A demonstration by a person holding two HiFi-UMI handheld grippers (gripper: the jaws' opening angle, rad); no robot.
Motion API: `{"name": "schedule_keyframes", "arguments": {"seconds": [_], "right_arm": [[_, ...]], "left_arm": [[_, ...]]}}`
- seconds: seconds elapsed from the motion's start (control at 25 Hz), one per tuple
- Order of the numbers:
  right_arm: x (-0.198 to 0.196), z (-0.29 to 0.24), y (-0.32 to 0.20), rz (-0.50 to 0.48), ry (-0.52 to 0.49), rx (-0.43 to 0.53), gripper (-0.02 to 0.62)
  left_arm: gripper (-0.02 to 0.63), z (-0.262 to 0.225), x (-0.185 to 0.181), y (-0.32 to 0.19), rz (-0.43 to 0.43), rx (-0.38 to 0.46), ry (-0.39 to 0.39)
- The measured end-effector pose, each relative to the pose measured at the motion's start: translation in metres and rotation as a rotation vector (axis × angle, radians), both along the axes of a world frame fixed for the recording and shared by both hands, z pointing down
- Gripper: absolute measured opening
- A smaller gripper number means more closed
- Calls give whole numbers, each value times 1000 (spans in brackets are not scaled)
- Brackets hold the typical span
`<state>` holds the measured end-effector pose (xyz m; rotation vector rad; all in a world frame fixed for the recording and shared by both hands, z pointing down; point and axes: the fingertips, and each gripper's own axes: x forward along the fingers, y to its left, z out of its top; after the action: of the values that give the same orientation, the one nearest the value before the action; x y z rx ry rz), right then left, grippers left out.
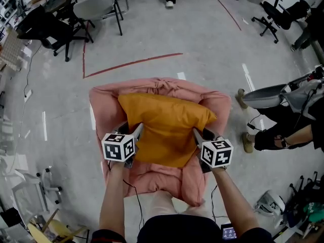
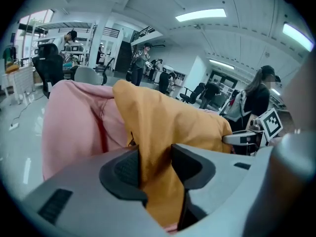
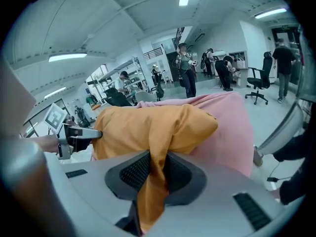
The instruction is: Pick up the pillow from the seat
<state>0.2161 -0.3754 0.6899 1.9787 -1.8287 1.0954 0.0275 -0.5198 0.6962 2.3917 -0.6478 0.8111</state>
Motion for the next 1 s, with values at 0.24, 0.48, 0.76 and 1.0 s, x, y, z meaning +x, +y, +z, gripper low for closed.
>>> {"name": "schedule_keyframes", "arguments": {"seconds": [0.24,0.48,0.76,1.0], "right_arm": [[-5,-4,3,-36,15,-11,63],[-11,-17,4,-80,34,9,60],[-16,-39,2,-97,51,41,60],[-11,-63,5,-102,67,96,60]], "left_arm": [[146,-5,-2,7,-9,-10,2],[135,-15,-6,10,-15,4,-1],[123,-39,-15,15,-45,40,18],[117,-67,-16,28,-63,95,48]]}}
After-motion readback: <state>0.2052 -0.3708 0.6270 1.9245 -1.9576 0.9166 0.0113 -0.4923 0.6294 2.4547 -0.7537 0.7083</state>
